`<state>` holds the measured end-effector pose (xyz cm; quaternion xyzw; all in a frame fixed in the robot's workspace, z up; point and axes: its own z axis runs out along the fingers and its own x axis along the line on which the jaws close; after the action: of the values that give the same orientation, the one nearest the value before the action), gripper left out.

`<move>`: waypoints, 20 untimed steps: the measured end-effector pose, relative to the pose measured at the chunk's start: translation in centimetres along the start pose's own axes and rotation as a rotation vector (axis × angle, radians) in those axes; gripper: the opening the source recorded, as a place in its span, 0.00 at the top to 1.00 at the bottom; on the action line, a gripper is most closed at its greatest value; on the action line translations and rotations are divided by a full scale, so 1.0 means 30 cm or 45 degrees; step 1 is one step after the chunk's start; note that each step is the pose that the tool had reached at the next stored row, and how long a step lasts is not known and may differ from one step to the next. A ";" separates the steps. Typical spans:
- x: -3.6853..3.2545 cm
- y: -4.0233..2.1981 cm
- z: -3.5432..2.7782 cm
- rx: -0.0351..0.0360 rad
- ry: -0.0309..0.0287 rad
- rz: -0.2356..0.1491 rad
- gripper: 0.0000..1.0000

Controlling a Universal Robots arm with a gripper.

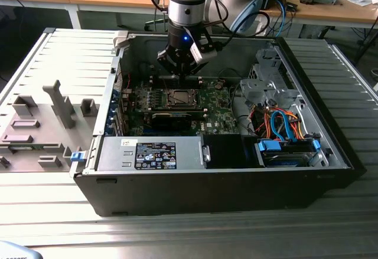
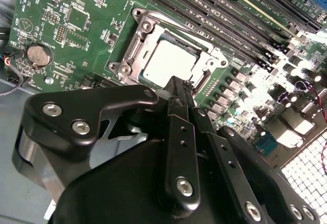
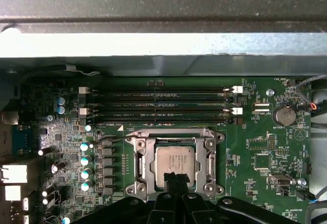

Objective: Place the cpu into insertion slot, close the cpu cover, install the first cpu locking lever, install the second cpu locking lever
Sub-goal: 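Install the first cpu locking lever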

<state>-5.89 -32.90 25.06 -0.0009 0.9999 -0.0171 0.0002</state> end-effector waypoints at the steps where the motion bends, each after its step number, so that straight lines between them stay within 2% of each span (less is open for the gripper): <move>1: 0.000 0.001 0.000 -0.0001 -0.0001 0.000 0.89; 20: 0.005 0.016 -0.001 -0.0003 -0.0002 0.000 0.89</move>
<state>-6.03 -32.43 25.07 -0.0009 0.9999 -0.0170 0.0003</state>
